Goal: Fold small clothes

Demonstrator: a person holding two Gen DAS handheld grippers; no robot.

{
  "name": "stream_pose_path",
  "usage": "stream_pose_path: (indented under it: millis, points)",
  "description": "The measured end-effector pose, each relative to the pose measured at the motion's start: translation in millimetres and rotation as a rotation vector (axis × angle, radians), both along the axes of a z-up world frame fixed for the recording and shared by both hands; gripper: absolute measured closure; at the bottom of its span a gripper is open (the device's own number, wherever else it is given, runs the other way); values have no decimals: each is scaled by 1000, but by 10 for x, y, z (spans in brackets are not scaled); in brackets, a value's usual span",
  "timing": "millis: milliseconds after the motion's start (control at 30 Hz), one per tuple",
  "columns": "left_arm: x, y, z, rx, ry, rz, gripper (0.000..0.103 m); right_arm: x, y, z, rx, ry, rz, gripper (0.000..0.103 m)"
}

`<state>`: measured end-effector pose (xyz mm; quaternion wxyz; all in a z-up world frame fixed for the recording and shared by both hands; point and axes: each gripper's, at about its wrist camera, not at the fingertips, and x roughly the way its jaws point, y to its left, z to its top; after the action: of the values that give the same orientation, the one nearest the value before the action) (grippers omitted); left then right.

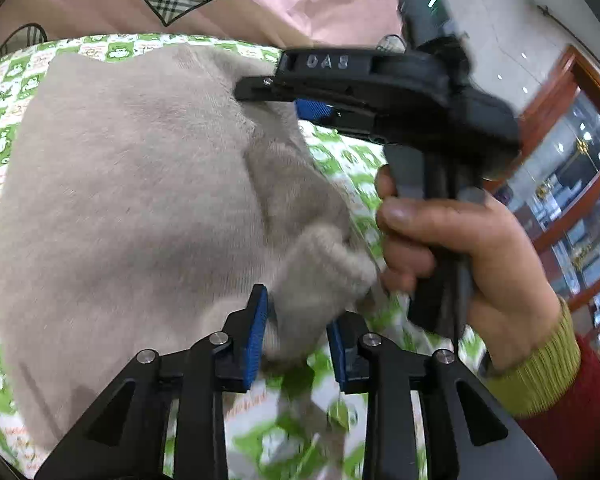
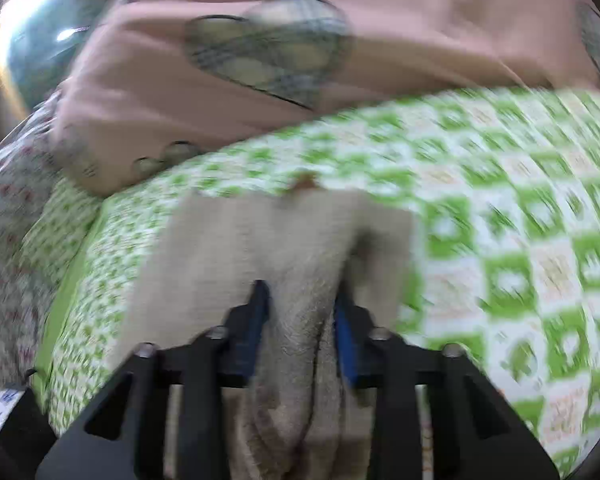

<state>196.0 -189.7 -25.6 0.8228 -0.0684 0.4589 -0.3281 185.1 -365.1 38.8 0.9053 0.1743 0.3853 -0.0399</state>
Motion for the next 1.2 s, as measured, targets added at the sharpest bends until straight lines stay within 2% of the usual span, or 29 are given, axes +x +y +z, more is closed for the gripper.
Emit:
stream_pose_path:
  millis: [33, 100, 167, 200, 267, 333, 400, 467, 533, 700, 767, 800, 833, 867, 967, 1067, 1200]
  points:
    - [-62, 75, 45, -7, -9, -6, 69, -48, -55, -4, 9, -5, -16, 56]
    - [-161, 246, 123, -11, -21, 6, 55, -157, -135, 21, 8, -7, -47, 44]
    - [-216, 506, 227, -19, -40, 50, 39, -290, -175, 61, 11, -5, -67, 41]
    - [-204, 646, 269, -15, -45, 82, 35, -342, -187, 74, 22, -5, -69, 39]
    - [-72, 919, 302, -12, -41, 152, 22, -455, -210, 95, 91, -22, -59, 30]
    - [76, 1167, 276, -25, -16, 220, 21, -526, -207, 59, 178, -41, -35, 14]
    - [305, 1387, 179, -43, 49, 281, 21, -522, -174, -23, 225, -15, -23, 13]
    - [479, 1519, 54, -104, 129, 299, 21, -506, -137, -123, 255, 21, -22, 13]
    - [662, 1581, -84, -133, 178, 313, 21, -463, -116, -199, 273, 39, -14, 13]
    - [1045, 1451, -283, -221, 251, 270, 21, -377, -61, -337, 305, 87, 10, 13]
    - [1198, 1388, -418, -233, 288, 261, 19, -345, -43, -401, 314, 108, 18, 16]
    - [1207, 1378, -460, -238, 298, 260, 19, -341, -40, -426, 327, 111, 21, 30]
    - [1236, 1326, -485, -245, 293, 256, 23, -340, -37, -454, 350, 117, 24, 49]
    - [1256, 1287, -491, -242, 276, 255, 35, -345, -37, -482, 375, 120, 20, 51]
    - [1169, 1229, -398, -218, 230, 247, 52, -393, 53, -424, 332, 107, 22, 61]
    - [1027, 1288, -222, -221, 196, 251, 59, -454, 195, -287, 309, 78, 33, 67]
    - [638, 1651, 63, -220, 141, 279, 60, -519, 499, -160, 316, 51, 98, 69]
